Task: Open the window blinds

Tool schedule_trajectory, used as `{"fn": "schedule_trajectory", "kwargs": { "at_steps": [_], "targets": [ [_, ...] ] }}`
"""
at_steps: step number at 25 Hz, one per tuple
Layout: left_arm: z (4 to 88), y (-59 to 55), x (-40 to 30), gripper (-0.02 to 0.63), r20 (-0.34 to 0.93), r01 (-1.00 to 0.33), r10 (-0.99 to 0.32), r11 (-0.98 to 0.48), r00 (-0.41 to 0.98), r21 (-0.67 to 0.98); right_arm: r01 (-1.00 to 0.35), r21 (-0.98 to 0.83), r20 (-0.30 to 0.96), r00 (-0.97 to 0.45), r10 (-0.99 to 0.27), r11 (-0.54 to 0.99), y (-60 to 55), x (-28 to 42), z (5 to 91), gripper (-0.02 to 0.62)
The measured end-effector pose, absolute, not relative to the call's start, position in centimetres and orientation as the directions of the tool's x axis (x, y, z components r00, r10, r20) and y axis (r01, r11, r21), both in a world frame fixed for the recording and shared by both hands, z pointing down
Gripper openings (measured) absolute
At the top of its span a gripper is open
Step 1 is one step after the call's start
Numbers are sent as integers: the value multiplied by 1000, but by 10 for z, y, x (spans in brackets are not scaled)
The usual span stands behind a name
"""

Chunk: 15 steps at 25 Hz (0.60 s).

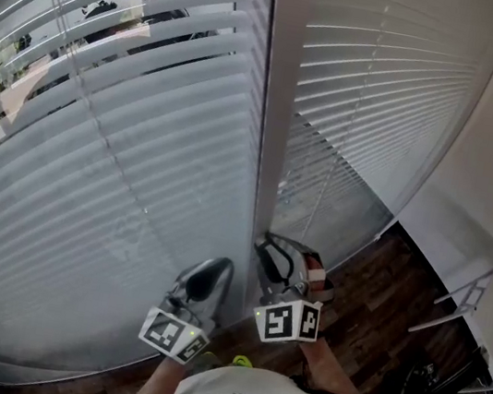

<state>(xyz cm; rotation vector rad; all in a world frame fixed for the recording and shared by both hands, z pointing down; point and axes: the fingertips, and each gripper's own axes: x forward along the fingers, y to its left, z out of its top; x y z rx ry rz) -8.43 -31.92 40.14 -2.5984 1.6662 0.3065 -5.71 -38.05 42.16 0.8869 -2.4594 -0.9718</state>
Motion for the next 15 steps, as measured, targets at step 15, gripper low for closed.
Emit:
{"fn": "schedule_trajectory", "kwargs": {
  "at_steps": [15],
  "targets": [
    [402,-318,-86,-9,-182,-907,-900,-414,395,75,-533,458,59,-780,-622,712,-381,-56,419,126]
  ]
}}
